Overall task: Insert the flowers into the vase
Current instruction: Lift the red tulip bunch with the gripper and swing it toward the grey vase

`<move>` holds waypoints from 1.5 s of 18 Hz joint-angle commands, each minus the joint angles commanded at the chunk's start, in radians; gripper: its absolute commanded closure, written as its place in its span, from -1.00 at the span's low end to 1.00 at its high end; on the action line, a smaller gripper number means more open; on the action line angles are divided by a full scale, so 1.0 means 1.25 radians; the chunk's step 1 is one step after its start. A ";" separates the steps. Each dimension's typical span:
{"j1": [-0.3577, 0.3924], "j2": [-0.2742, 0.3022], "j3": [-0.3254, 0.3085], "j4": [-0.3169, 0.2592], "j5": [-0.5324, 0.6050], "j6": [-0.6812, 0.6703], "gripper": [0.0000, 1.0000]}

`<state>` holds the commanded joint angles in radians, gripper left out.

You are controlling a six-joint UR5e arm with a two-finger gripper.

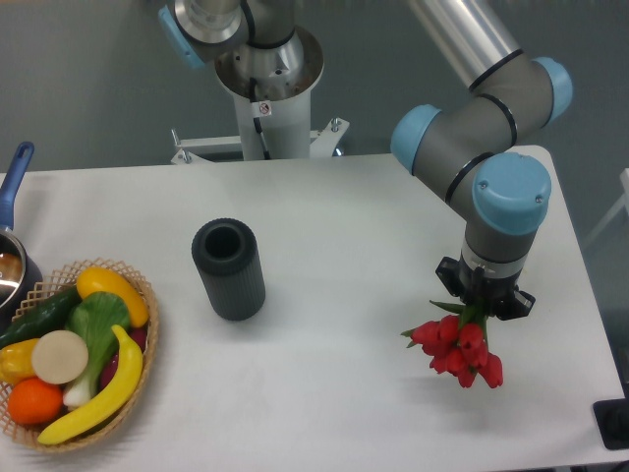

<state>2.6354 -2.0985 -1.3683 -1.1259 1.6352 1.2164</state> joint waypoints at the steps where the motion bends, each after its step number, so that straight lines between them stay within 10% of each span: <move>1: 0.001 0.000 0.001 0.000 0.000 0.000 1.00; 12: -0.045 0.000 -0.005 0.022 -0.027 -0.034 1.00; 27: -0.068 0.000 0.065 0.141 -0.606 -0.334 1.00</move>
<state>2.5510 -2.0985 -1.2870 -0.9498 0.8778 0.7993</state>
